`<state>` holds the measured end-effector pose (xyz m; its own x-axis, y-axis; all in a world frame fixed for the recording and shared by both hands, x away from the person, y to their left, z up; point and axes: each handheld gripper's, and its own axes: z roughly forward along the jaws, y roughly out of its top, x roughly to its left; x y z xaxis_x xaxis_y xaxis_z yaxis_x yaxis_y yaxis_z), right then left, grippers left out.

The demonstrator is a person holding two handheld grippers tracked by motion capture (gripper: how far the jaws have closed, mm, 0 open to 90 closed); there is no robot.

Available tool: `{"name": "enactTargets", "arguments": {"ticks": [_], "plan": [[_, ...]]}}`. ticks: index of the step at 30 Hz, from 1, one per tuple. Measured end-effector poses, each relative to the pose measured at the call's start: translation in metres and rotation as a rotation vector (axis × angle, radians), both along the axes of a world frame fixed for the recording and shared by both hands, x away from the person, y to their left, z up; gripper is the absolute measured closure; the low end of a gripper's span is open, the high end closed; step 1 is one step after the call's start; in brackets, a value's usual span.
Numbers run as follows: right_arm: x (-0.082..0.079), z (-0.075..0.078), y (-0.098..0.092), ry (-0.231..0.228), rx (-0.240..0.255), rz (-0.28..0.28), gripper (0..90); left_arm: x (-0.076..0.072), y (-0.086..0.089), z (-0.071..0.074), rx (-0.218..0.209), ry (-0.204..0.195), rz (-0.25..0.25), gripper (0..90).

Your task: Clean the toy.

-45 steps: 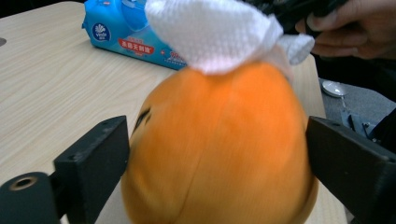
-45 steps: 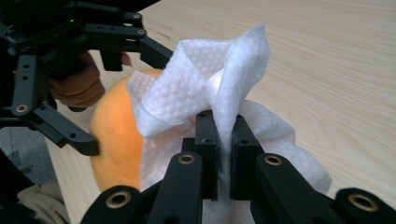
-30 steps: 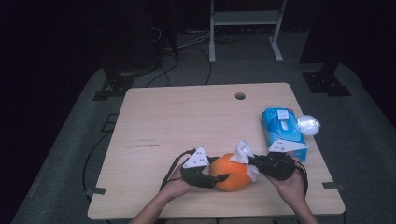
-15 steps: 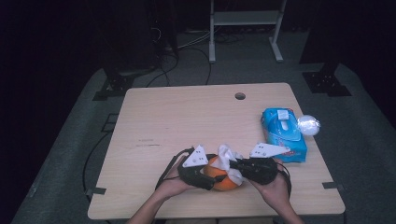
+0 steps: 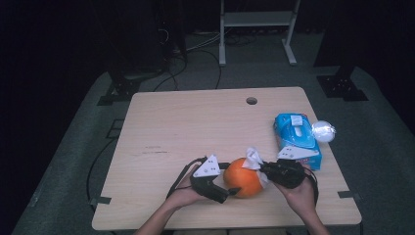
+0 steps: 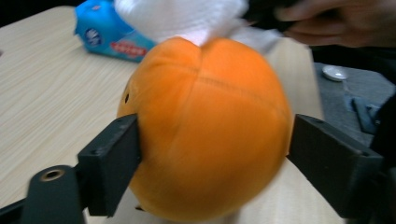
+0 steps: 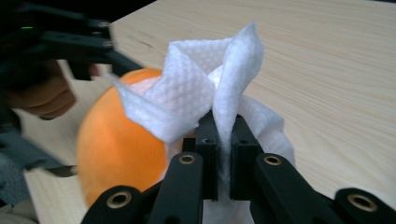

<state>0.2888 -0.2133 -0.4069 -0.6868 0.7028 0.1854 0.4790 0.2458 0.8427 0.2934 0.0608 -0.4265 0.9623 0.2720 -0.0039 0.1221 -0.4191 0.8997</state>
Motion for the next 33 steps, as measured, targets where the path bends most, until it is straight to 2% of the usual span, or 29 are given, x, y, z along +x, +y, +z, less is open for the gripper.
{"name": "enactTargets", "arguments": {"ticks": [2, 4, 7, 8, 10, 12, 14, 16, 17, 19, 21, 23, 24, 26, 27, 33], "plan": [[0.003, -0.002, -0.005, 0.022, 0.024, -0.002, 84.2, 0.002, -0.002, -0.002, 0.016, 0.004, 0.028, 13.7], [0.002, -0.002, -0.006, 0.024, 0.026, 0.002, 84.2, 0.007, -0.004, -0.008, 0.022, 0.028, 0.058, 7.9], [0.001, -0.002, -0.002, 0.024, 0.022, 0.022, 84.1, 0.010, -0.006, -0.014, 0.015, 0.043, 0.056, 2.9], [0.001, -0.001, -0.001, 0.026, 0.024, 0.025, 84.2, 0.010, -0.007, -0.014, 0.017, 0.039, 0.049, 4.0], [0.000, -0.001, -0.001, 0.017, 0.027, 0.029, 84.3, 0.007, -0.007, -0.013, 0.015, 0.023, 0.028, 11.9], [-0.002, 0.001, 0.001, 0.010, 0.028, 0.029, 85.0, 0.003, -0.006, -0.008, 0.028, -0.007, 0.027, 24.9], [-0.005, 0.005, 0.003, -0.018, 0.037, 0.031, 85.6, 0.000, -0.002, 0.001, 0.036, -0.026, 0.018, 30.9], [-0.007, 0.007, 0.005, -0.029, 0.050, 0.034, 85.8, -0.001, 0.005, 0.013, 0.017, -0.033, 0.013, 33.4], [-0.007, 0.007, 0.006, -0.022, 0.077, 0.040, 85.8, -0.001, 0.007, 0.016, 0.019, -0.031, 0.011, 33.5], [-0.004, 0.005, 0.007, 0.000, 0.098, 0.055, 85.8, 0.000, 0.010, 0.017, 0.054, -0.020, 0.018, 33.5], [0.001, -0.001, 0.010, 0.029, 0.065, 0.064, 85.7, 0.002, 0.009, 0.010, 0.116, -0.019, 0.028, 34.3], [0.003, -0.006, 0.011, 0.044, 0.070, 0.060, 85.8, 0.005, 0.010, 0.006, 0.082, 0.013, 0.044, 35.1], [0.001, -0.003, 0.011, 0.028, 0.063, 0.057, 85.8, 0.005, 0.010, 0.007, 0.084, 0.011, 0.051, 35.1], [-0.003, 0.005, 0.012, 0.003, 0.087, 0.069, 85.8, 0.006, 0.008, 0.006, 0.065, 0.023, 0.073, 34.9], [-0.006, 0.011, 0.015, -0.016, 0.103, 0.090, 85.8, 0.006, 0.007, 0.004, 0.055, 0.022, 0.071, 34.7], [-0.021, 0.021, 0.043, -0.055, 0.076, 0.216, 85.8, 0.003, -0.002, -0.003, 0.009, 0.021, 0.088, 32.8]]}}
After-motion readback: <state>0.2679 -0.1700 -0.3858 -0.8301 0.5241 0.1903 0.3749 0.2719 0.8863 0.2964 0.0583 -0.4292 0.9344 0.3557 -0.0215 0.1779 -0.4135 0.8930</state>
